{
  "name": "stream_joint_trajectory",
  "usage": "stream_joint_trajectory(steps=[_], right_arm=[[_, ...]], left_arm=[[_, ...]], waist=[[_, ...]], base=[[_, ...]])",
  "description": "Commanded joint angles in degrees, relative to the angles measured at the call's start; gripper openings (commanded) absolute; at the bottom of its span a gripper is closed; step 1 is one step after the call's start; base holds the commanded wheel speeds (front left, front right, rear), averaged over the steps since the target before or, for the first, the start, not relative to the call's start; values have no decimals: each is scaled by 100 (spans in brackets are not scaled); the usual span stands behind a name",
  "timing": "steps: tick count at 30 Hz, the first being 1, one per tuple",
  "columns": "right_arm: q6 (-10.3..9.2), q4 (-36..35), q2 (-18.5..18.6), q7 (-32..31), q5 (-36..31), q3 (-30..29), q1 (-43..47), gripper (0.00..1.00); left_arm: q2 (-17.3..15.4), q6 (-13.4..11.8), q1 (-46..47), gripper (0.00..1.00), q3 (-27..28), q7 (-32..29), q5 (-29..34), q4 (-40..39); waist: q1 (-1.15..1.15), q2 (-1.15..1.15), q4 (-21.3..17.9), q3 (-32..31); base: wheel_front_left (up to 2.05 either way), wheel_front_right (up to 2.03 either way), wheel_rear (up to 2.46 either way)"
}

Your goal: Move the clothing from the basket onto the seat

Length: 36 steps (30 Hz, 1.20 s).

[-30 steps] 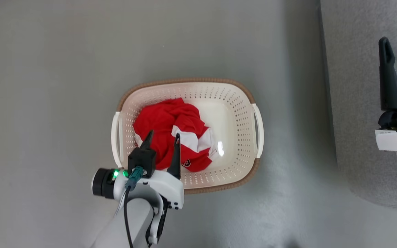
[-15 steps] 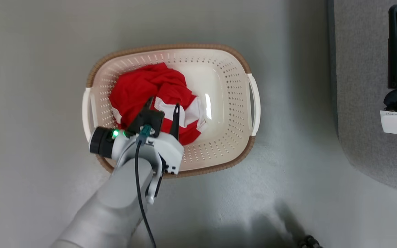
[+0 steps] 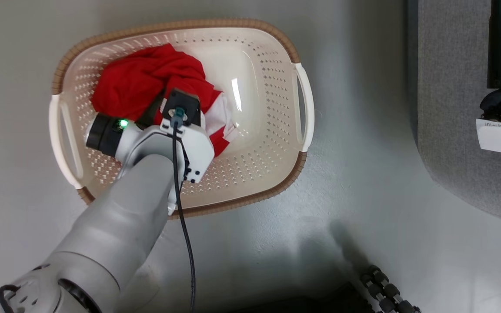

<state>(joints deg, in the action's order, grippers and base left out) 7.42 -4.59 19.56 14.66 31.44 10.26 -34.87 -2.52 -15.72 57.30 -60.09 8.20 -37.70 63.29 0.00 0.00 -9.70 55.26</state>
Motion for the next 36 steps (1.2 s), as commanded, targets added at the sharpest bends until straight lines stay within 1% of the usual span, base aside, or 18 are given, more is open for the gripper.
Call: stream_joint_trajectory(steps=[1,4,10,16,19,21,22,24,29,36], right_arm=[[7,-172,13,34,49,65,119,100],[7,-185,-11,34,53,67,94,100],[7,-231,-66,34,64,51,66,100],[7,-265,-54,34,62,2,114,100],[7,-273,-62,34,62,-22,122,100],[7,-276,-75,34,60,-30,121,100],[7,-276,-81,34,58,-32,116,100],[7,-270,-90,34,62,-39,90,100],[7,-235,-121,34,69,-69,13,100],[7,-120,-86,34,48,-137,74,100]], left_arm=[[-36,-65,83,100,-31,-96,-69,91],[-36,-99,183,100,-118,-216,-109,209],[-36,-283,377,100,-330,-548,-201,464],[-36,-473,492,100,-710,-1112,-115,622],[-36,-519,528,100,-805,-1200,-127,600],[-36,-529,538,100,-829,-1156,-158,566],[-36,-521,535,96,-826,-1121,-191,550],[-36,-477,519,0,-826,-1058,-256,539],[-36,-292,437,0,-809,-851,-417,675],[-36,14,167,0,-681,-335,-705,828]], waist=[[0,0,-106,159],[0,0,-146,227],[0,0,-235,378],[0,0,-237,424],[0,0,-235,435],[0,0,-237,432],[0,0,-240,430],[0,0,-253,426],[0,0,-287,318],[0,0,-242,-102]], base=[[0,0,0],[0,0,0],[0,0,0],[0,0,0],[0,0,0],[0,0,0],[0,0,0],[0,0,0],[0,0,0],[0,0,0]])
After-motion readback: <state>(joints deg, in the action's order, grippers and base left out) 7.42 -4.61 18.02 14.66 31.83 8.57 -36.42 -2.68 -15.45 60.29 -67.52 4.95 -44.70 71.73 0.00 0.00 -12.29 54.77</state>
